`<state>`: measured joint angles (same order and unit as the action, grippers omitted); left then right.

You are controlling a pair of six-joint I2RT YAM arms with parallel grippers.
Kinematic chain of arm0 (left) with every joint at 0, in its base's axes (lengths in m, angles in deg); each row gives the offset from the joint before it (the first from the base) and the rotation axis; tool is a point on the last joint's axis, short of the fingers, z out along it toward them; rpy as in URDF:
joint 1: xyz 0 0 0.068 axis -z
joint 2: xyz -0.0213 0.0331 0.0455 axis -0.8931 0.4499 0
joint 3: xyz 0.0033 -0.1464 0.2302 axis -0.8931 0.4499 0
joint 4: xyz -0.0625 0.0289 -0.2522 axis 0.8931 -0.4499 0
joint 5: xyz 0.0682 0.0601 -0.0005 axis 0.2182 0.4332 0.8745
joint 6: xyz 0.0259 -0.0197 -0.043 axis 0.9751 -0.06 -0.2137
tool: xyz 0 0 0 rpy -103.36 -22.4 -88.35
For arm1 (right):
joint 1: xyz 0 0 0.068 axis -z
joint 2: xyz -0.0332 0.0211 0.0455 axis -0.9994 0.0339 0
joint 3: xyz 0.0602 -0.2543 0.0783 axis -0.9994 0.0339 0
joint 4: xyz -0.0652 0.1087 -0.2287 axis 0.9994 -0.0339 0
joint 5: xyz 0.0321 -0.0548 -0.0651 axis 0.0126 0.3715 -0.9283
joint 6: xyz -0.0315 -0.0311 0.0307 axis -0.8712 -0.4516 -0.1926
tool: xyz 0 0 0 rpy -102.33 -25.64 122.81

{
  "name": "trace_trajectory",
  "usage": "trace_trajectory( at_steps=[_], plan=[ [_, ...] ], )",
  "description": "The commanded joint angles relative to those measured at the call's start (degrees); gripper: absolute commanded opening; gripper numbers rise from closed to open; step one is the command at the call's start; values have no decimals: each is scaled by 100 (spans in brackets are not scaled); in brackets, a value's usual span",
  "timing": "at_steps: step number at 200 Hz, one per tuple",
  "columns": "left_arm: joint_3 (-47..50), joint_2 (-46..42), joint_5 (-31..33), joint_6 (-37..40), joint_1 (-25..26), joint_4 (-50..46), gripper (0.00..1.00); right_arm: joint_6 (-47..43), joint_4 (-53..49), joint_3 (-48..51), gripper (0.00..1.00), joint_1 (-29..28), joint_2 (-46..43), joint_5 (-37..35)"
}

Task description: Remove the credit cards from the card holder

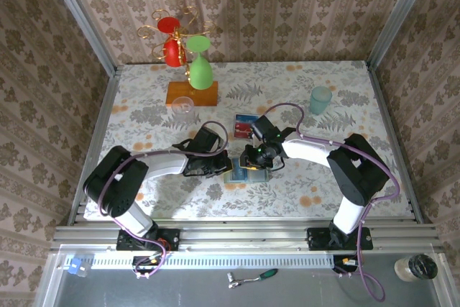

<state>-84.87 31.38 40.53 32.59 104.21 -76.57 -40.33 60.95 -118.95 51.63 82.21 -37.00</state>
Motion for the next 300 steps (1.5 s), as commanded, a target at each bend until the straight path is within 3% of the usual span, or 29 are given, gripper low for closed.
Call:
trace_trajectory(
  at_steps=[1,144,192,300],
  plan=[
    [74,66,-23,115,35,-20,0,-20,-23,57,26,30,-28,-63],
    [173,121,-27,108,-2,-58,0,38,338,217,31,117,387,181],
    [190,148,-36,106,0,-58,0,196,806,368,28,152,348,498],
    [221,186,-42,89,-8,-28,0,197,652,396,22,186,-48,426]
  ],
)
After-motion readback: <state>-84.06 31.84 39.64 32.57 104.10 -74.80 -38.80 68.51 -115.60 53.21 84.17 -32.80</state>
